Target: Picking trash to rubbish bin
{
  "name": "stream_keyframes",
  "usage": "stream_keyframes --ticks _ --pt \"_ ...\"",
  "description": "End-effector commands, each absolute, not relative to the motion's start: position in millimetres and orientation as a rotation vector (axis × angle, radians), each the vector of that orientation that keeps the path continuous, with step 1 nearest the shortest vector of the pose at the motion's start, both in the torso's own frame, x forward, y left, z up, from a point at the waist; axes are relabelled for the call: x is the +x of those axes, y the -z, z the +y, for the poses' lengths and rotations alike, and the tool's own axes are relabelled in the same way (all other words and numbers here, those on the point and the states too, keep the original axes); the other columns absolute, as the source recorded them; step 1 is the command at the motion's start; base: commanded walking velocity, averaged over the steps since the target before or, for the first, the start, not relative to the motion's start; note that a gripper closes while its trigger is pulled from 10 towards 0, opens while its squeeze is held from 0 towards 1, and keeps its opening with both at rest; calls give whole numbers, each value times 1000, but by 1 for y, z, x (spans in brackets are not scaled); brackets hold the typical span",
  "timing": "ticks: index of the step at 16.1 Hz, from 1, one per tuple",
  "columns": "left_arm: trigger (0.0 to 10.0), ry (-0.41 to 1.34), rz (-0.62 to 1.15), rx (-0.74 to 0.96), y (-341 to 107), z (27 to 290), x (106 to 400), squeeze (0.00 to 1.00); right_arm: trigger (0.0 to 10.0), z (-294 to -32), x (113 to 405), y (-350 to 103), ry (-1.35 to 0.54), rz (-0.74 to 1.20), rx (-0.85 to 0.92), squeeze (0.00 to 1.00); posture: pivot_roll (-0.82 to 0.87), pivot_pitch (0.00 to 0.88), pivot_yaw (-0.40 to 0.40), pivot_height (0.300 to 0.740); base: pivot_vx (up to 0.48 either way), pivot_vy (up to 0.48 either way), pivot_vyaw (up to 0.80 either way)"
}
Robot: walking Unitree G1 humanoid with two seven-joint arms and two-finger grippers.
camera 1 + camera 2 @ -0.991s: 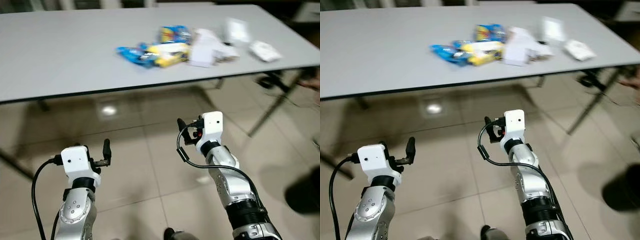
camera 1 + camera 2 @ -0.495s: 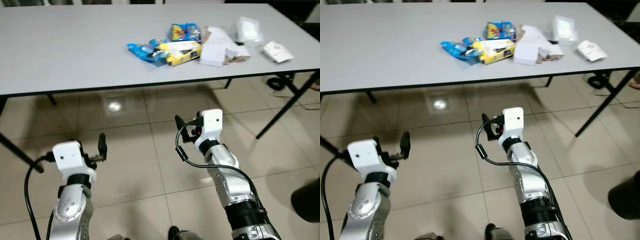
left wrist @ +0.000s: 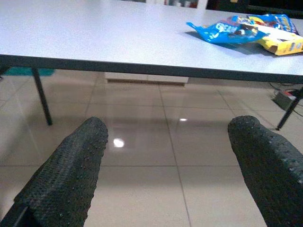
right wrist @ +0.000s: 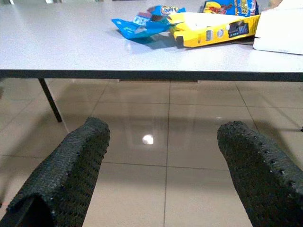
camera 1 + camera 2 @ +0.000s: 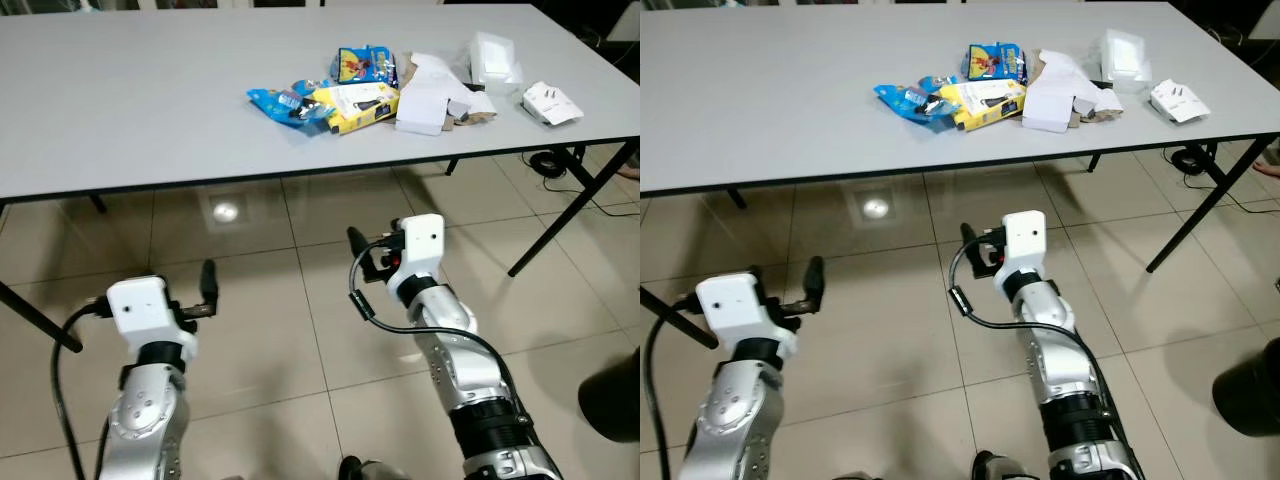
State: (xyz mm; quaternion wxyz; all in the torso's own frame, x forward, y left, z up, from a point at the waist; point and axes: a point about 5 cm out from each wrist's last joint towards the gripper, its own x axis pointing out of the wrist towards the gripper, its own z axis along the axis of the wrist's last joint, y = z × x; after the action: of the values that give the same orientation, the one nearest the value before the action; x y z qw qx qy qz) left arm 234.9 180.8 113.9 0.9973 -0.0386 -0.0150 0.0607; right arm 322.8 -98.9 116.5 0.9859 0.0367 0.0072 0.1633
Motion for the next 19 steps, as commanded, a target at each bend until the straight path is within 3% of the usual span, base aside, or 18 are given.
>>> stream_keyframes --ticks 1,6,19 --pt "10000 -130 -30 -72 -115 182 233 0 10000 -99 322 -116 -334 15 77 0 49 149 -38 740 0 0 0" --pt "10000 -142 -12 -72 -112 184 235 0 10000 -99 321 -114 -331 19 73 0 48 141 -35 740 0 -58 0" --pt "10000 -151 6 -84 -109 188 235 0 10000 -97 320 -112 -330 26 70 0 53 139 -29 740 0 -465 0"
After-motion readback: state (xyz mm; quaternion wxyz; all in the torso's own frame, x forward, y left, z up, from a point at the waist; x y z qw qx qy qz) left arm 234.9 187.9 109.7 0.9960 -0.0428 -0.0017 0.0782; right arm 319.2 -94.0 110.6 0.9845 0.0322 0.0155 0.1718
